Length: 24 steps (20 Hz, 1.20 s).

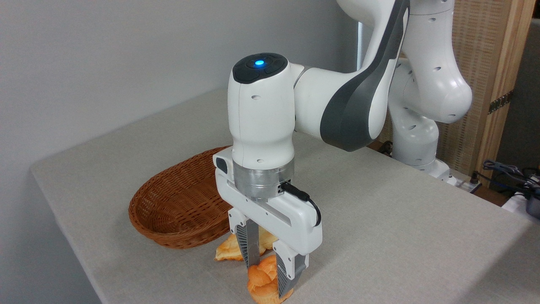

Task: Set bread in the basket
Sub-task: 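Close the gripper on the orange bun, then lift the orange bun and carry it into the wicker basket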

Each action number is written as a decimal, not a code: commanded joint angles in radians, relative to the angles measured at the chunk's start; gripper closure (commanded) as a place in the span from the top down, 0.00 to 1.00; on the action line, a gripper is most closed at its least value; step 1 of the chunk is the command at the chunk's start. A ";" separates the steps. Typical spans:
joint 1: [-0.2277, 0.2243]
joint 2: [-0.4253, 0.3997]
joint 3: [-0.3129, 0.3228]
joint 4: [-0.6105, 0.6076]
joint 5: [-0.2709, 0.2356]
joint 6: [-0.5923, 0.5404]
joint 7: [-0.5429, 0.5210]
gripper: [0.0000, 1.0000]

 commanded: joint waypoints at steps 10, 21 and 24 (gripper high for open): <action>-0.006 -0.004 0.007 -0.003 0.010 0.021 0.014 0.47; -0.004 -0.027 0.010 0.061 -0.008 0.023 0.011 0.48; -0.006 -0.027 0.005 0.090 -0.049 0.023 0.004 0.49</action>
